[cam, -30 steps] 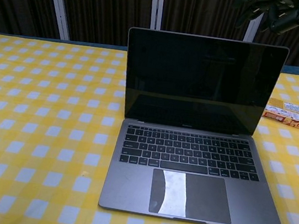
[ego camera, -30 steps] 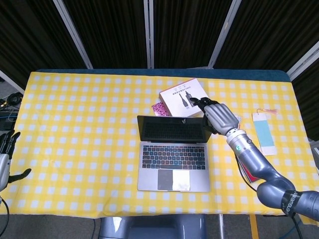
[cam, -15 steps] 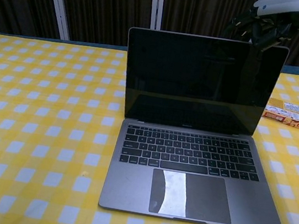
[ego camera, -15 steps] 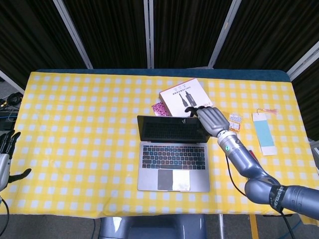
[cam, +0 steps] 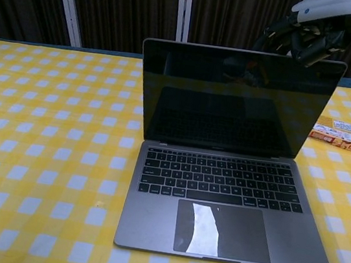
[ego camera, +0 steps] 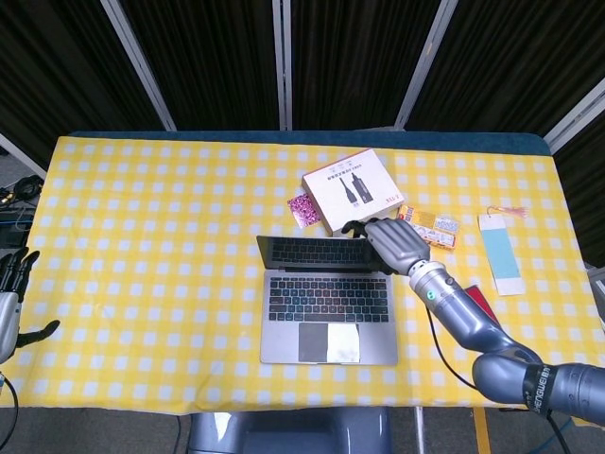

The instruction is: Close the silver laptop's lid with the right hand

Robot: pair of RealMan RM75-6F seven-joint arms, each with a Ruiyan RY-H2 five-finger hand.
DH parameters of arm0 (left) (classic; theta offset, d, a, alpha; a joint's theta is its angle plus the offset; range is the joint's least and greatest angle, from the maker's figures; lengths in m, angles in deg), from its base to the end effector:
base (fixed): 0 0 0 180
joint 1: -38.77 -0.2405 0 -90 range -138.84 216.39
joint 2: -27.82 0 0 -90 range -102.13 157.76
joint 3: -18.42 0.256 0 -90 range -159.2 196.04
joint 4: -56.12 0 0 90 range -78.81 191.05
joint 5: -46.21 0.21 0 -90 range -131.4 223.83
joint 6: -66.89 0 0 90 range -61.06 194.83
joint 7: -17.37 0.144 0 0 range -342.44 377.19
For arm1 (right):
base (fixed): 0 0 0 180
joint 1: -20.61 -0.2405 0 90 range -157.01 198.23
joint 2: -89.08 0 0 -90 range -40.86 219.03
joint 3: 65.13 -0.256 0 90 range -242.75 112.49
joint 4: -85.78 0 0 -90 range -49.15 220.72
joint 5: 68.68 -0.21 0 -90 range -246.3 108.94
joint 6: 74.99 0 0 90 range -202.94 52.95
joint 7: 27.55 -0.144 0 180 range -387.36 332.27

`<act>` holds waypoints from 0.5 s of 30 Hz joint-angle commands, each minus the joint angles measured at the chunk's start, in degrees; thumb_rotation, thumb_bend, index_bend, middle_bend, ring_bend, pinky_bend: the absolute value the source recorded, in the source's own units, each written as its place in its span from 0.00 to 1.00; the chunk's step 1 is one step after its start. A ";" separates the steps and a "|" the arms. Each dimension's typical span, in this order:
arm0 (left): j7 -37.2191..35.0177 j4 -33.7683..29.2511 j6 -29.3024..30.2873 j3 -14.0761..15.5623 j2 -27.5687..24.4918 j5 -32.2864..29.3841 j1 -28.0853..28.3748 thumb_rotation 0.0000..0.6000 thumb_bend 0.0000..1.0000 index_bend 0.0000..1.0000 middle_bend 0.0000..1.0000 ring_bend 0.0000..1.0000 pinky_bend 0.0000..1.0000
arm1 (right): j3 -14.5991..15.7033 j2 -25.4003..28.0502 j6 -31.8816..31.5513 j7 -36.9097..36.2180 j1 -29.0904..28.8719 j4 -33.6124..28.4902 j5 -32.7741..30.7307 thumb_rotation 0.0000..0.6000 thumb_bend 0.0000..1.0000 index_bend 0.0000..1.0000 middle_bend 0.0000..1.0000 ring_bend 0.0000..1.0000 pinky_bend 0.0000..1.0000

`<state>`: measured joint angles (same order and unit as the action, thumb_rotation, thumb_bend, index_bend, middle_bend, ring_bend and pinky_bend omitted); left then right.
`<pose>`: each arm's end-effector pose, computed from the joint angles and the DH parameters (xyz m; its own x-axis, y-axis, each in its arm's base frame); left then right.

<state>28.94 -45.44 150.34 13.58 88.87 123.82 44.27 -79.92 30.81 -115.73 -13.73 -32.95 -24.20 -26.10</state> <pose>-0.2982 0.1879 0.1685 0.4639 0.0239 0.8856 0.8799 0.1035 -0.4637 -0.0838 -0.3561 0.0997 0.3329 -0.4456 0.8310 -0.9222 -0.3376 0.1884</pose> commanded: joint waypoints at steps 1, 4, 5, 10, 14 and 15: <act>0.08 -0.03 -0.03 0.05 0.00 0.03 0.02 1.00 0.00 0.00 0.00 0.00 0.00 | 0.82 1.38 0.57 -0.85 1.14 -2.55 3.41 1.00 1.00 0.27 0.36 0.28 0.32; 0.19 -0.06 -0.03 0.13 0.04 0.08 0.02 1.00 0.00 0.00 0.00 0.00 0.00 | 1.77 2.45 0.72 -0.88 2.15 -4.83 7.13 1.00 1.00 0.28 0.36 0.28 0.32; 0.19 -0.07 -0.04 0.15 0.05 0.08 0.03 1.00 0.00 0.00 0.00 0.00 0.00 | 2.12 2.74 0.76 -0.71 2.42 -5.47 8.31 1.00 1.00 0.28 0.36 0.28 0.32; 0.01 -0.11 -0.04 0.13 0.03 -0.01 0.03 1.00 0.00 0.00 0.00 0.00 0.00 | 4.89 3.99 0.67 1.59 3.79 -8.82 14.66 1.00 1.00 0.28 0.35 0.28 0.32; 0.06 -0.16 0.02 0.27 0.04 0.22 0.01 1.00 0.00 0.00 0.00 0.00 0.00 | 7.89 3.31 0.17 4.31 5.22 -10.66 21.28 1.00 1.00 0.26 0.34 0.28 0.32; 0.09 -0.17 0.05 0.31 0.06 0.26 -0.01 1.00 0.00 0.00 0.00 0.00 0.00 | 8.76 2.60 -0.45 5.12 5.84 -10.68 23.93 1.00 1.00 0.25 0.34 0.28 0.32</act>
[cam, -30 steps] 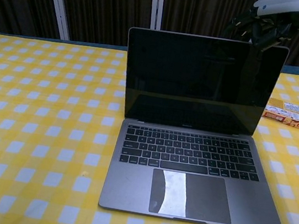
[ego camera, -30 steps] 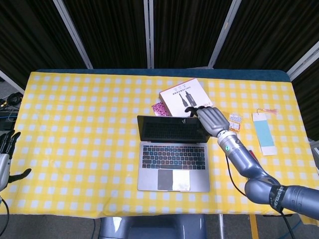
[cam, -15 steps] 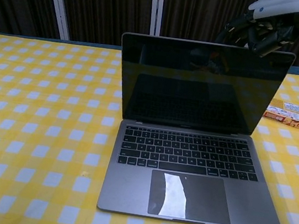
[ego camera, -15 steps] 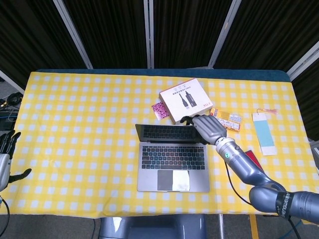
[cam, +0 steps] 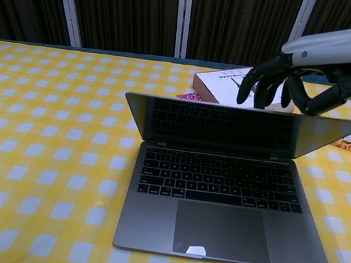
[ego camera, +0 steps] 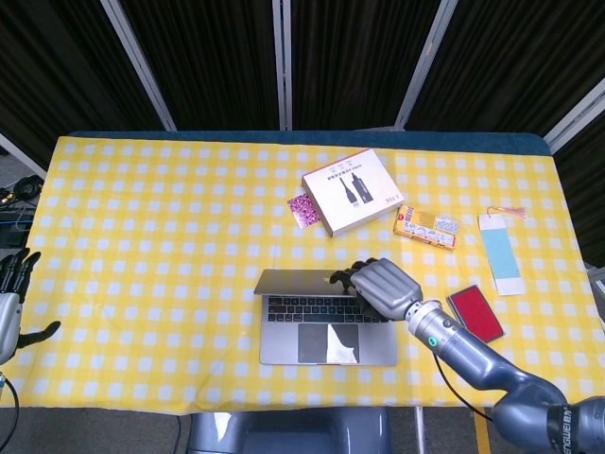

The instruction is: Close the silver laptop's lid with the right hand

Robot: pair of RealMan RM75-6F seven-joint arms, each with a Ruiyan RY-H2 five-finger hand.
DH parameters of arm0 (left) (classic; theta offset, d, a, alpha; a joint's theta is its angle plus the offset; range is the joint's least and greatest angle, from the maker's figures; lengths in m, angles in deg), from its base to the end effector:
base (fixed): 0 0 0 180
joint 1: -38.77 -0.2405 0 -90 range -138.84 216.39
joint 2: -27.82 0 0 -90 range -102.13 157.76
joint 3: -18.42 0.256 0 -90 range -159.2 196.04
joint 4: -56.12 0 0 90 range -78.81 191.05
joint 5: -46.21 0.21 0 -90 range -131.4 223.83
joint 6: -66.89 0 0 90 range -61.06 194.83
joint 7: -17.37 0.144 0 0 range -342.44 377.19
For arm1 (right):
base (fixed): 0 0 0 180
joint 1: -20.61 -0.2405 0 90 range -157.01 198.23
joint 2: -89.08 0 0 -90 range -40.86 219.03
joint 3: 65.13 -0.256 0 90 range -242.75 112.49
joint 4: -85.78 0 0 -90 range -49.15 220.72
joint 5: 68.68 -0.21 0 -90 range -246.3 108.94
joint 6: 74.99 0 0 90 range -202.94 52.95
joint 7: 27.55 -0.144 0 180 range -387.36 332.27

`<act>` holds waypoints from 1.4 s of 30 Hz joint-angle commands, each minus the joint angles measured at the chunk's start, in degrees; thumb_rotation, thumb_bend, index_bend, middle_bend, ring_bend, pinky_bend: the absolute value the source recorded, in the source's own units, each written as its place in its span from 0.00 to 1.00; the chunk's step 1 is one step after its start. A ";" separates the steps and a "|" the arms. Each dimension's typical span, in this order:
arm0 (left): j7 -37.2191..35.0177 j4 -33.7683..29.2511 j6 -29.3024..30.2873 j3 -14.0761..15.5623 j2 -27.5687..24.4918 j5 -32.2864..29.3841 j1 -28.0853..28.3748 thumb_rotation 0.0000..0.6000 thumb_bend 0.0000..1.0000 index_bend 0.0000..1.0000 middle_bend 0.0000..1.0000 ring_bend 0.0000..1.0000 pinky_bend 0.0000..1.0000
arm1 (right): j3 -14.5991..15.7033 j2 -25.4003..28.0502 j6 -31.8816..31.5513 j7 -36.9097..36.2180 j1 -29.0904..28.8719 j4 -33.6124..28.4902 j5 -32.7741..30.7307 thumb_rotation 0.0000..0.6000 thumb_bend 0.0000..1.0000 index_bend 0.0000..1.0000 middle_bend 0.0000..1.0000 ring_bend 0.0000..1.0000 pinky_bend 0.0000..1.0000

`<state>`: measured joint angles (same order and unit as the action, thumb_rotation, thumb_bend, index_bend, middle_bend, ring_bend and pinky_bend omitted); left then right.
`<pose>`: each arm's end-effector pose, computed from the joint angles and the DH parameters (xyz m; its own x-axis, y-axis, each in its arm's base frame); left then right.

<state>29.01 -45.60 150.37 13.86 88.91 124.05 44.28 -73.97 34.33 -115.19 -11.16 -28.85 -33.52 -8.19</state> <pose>-0.2975 0.1870 0.1673 0.4628 0.0279 0.8861 0.8807 0.0993 -0.4631 -0.0851 -0.2937 0.0878 0.5365 -0.4391 0.7206 -0.7900 -0.5617 0.2459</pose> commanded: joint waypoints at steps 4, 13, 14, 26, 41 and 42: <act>0.05 -0.01 0.02 0.10 0.02 0.09 -0.02 1.00 0.00 0.00 0.00 0.00 0.00 | 5.62 -3.73 -3.15 5.03 3.67 0.00 14.50 1.00 1.00 0.25 0.33 0.28 0.32; -0.23 0.15 -0.04 0.18 -0.03 0.16 0.00 1.00 0.00 0.00 0.00 0.00 0.00 | 10.27 -9.36 -7.05 5.14 6.57 7.73 28.49 1.00 1.00 0.24 0.32 0.28 0.32; -0.24 0.17 -0.08 0.20 -0.03 0.14 0.01 1.00 0.00 0.00 0.00 0.00 0.00 | 10.61 -9.82 -7.23 5.00 6.68 8.67 29.44 1.00 1.00 0.24 0.32 0.28 0.32; 0.03 0.29 -0.43 0.28 0.18 -0.09 0.19 1.00 0.00 0.00 0.00 0.00 0.00 | 15.22 -14.02 -10.22 3.80 7.58 20.48 41.24 1.00 1.00 0.24 0.32 0.27 0.32; 0.44 0.62 -0.94 0.46 0.54 -0.39 0.39 1.00 0.00 0.00 0.00 0.00 0.00 | 18.67 -19.34 -14.02 -1.02 10.91 31.86 44.02 1.00 1.00 0.24 0.31 0.26 0.31; 0.55 0.63 -0.97 0.48 0.59 -0.39 0.41 1.00 0.00 0.00 0.00 0.00 0.00 | 18.73 -19.54 -14.44 -1.46 11.07 32.21 44.17 1.00 1.00 0.24 0.31 0.26 0.31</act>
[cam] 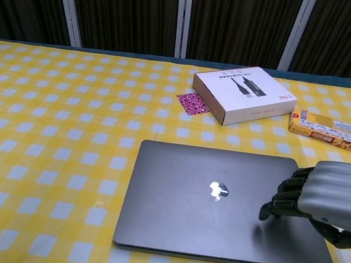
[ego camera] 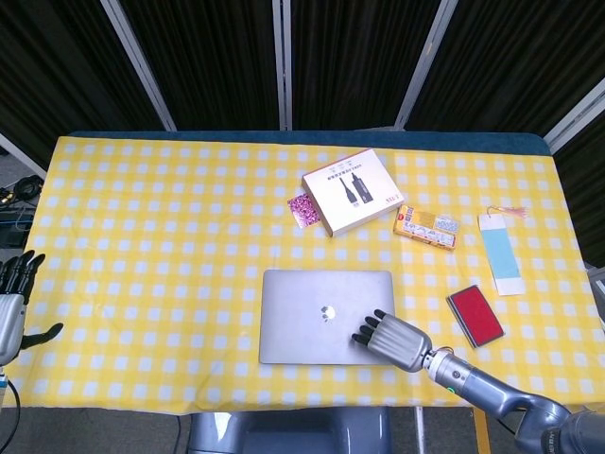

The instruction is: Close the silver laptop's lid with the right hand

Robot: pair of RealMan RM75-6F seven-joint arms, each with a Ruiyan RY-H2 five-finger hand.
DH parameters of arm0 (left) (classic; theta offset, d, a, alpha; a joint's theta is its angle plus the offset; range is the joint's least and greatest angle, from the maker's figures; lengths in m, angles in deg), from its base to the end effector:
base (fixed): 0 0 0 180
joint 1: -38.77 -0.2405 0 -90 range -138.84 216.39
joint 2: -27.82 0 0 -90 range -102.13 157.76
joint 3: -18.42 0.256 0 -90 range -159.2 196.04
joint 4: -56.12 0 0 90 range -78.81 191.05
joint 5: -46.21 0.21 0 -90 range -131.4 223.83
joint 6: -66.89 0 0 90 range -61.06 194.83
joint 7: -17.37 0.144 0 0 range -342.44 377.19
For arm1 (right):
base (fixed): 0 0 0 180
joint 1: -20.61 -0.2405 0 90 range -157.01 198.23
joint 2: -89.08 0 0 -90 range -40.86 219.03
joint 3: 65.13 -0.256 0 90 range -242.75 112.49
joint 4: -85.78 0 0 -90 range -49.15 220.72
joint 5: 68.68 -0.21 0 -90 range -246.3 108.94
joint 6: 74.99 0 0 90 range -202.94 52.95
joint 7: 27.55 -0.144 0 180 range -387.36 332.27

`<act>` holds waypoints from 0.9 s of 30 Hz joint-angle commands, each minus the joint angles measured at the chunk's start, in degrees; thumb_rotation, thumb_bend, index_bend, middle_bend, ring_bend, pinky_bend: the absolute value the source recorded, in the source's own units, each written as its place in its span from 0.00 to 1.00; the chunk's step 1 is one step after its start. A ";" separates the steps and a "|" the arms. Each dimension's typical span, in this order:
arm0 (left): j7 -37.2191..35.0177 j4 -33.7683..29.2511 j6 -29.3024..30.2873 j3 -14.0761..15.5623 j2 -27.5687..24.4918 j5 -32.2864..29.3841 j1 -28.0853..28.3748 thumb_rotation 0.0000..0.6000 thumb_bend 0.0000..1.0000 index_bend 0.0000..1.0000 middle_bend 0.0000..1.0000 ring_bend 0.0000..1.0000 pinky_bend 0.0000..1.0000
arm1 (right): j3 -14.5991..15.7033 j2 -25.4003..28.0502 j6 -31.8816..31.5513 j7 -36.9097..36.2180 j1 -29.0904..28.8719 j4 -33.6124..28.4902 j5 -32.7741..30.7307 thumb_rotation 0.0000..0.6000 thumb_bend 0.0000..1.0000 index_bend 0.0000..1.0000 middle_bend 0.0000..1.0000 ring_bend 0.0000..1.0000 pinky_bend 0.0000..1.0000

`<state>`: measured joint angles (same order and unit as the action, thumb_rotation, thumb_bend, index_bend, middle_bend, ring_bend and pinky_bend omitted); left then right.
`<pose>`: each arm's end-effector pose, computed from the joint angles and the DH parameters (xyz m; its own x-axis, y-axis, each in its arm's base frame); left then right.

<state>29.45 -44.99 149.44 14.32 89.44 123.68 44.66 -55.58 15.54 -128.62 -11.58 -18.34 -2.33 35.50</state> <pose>-0.3000 0.1873 0.1623 0.4689 0.0504 0.8818 0.8765 0.0971 -0.4716 -0.2067 -0.2464 0.0098 0.8496 -0.0908 0.5195 -0.3492 -0.8350 0.4252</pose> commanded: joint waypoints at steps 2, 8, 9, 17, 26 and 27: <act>0.37 0.07 -0.11 0.08 0.19 -0.04 0.07 1.00 0.00 0.00 0.00 0.00 0.00 | 0.29 -0.90 -2.60 -1.89 0.87 1.58 1.18 1.00 1.00 0.24 0.31 0.26 0.31; 0.69 0.08 -0.13 0.11 0.40 -0.08 0.14 1.00 0.00 0.00 0.00 0.00 0.00 | -1.17 2.41 -10.51 -3.99 1.96 -0.48 3.57 1.00 1.00 0.23 0.30 0.26 0.31; 0.64 0.05 -0.06 0.10 0.36 -0.04 0.12 1.00 0.00 0.00 0.00 0.00 0.00 | -1.48 3.15 -11.93 -4.25 2.23 -0.94 3.83 1.00 1.00 0.22 0.30 0.25 0.31; -0.36 0.06 0.75 0.29 -0.02 1.04 -0.22 1.00 0.00 0.00 0.00 0.00 0.00 | -5.29 7.56 -29.57 -7.15 10.15 -1.48 0.95 1.00 0.08 0.10 0.16 0.13 0.00; -1.62 1.82 1.28 0.63 1.13 3.01 -0.14 1.00 0.00 0.00 0.00 0.00 0.00 | -7.11 6.55 -36.54 -19.42 20.26 1.29 -12.68 1.00 0.00 0.00 0.00 0.00 0.00; -1.82 1.98 1.32 0.65 1.29 3.17 -0.13 1.00 0.00 0.00 0.00 0.00 0.00 | -7.38 6.14 -36.94 -19.87 20.95 1.82 -13.59 1.00 0.00 0.00 0.00 0.00 0.00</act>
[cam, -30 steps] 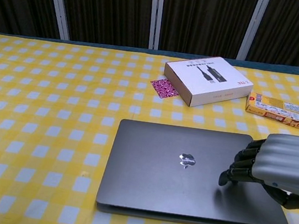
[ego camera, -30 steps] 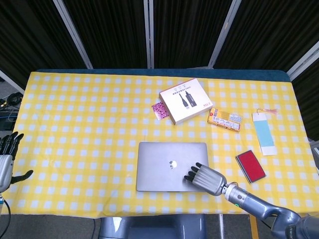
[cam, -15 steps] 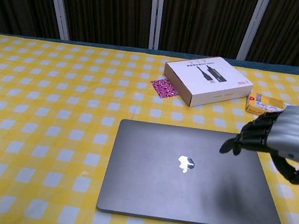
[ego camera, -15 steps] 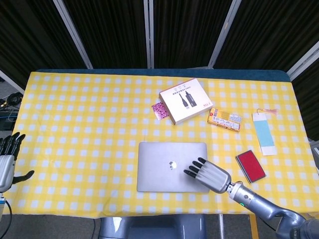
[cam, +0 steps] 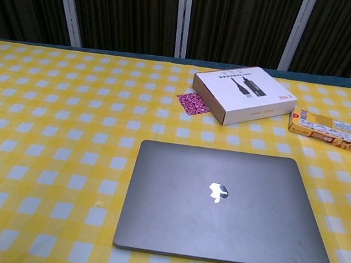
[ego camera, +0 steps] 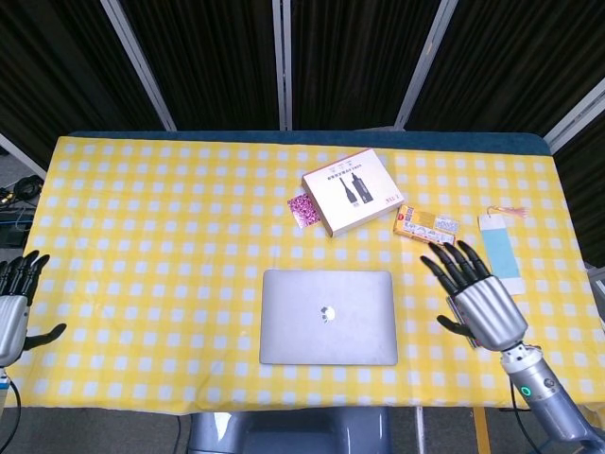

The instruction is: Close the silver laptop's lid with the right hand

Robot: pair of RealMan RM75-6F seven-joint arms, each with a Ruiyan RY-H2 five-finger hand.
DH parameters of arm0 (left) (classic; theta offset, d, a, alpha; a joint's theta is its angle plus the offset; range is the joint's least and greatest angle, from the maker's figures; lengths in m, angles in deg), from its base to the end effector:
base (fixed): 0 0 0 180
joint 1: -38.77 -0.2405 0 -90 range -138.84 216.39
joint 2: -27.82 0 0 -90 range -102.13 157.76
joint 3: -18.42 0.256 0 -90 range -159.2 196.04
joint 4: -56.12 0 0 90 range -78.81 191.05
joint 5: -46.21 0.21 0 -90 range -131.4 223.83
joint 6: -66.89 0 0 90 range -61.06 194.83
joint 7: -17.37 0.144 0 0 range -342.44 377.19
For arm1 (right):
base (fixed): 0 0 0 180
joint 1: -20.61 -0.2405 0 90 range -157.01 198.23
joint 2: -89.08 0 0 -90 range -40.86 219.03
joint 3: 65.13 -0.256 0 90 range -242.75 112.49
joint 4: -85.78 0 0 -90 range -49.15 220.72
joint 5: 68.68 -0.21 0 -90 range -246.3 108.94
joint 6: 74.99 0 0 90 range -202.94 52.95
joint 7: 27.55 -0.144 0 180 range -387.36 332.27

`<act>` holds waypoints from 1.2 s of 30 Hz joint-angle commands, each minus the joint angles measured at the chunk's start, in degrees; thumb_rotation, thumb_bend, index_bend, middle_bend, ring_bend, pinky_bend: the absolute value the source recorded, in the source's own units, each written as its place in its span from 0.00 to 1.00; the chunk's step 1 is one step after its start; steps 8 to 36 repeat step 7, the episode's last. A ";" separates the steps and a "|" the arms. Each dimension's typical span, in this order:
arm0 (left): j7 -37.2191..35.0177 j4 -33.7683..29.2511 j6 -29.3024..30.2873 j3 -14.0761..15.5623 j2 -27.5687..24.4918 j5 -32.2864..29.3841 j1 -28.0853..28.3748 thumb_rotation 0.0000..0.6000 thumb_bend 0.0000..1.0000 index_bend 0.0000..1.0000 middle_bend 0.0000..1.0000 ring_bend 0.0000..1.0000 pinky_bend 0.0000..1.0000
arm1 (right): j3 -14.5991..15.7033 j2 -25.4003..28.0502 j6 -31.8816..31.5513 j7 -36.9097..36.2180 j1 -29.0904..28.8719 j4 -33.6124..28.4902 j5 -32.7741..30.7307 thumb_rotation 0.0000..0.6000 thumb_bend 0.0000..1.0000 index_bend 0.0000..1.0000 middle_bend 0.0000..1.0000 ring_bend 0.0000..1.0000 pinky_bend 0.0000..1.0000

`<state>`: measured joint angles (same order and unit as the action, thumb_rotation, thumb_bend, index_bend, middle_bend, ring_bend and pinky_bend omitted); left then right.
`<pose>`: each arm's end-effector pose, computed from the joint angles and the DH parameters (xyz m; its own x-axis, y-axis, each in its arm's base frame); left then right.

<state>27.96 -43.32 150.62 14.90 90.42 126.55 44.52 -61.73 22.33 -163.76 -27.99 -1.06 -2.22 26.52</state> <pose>-0.2985 0.1856 0.1591 0.4648 0.0292 0.8850 0.8831 0.0580 -0.4657 -0.2469 -0.2385 0.1358 0.4204 0.0796 0.9038 -0.8082 -0.4200 0.4129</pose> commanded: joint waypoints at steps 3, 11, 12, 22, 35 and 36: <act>-0.69 0.79 0.25 0.16 0.63 0.59 -0.03 1.00 0.00 0.00 0.00 0.00 0.00 | -2.00 -2.26 -3.04 -3.83 5.69 3.66 -6.77 1.00 0.00 0.00 0.00 0.00 0.00; -0.94 1.00 0.48 0.26 0.76 0.94 -0.14 1.00 0.00 0.00 0.00 0.00 0.00 | -2.68 -3.87 -3.66 -3.33 7.40 6.01 -8.21 1.00 0.00 0.00 0.00 0.00 0.00; -0.94 1.00 0.48 0.26 0.76 0.94 -0.14 1.00 0.00 0.00 0.00 0.00 0.00 | -2.68 -3.87 -3.66 -3.33 7.40 6.01 -8.21 1.00 0.00 0.00 0.00 0.00 0.00; -0.94 1.00 0.48 0.26 0.76 0.94 -0.14 1.00 0.00 0.00 0.00 0.00 0.00 | -2.68 -3.87 -3.66 -3.33 7.40 6.01 -8.21 1.00 0.00 0.00 0.00 0.00 0.00; -0.94 1.00 0.48 0.26 0.76 0.94 -0.14 1.00 0.00 0.00 0.00 0.00 0.00 | -2.68 -3.87 -3.66 -3.33 7.40 6.01 -8.21 1.00 0.00 0.00 0.00 0.00 0.00; -0.94 1.00 0.48 0.26 0.76 0.94 -0.14 1.00 0.00 0.00 0.00 0.00 0.00 | -2.68 -3.87 -3.66 -3.33 7.40 6.01 -8.21 1.00 0.00 0.00 0.00 0.00 0.00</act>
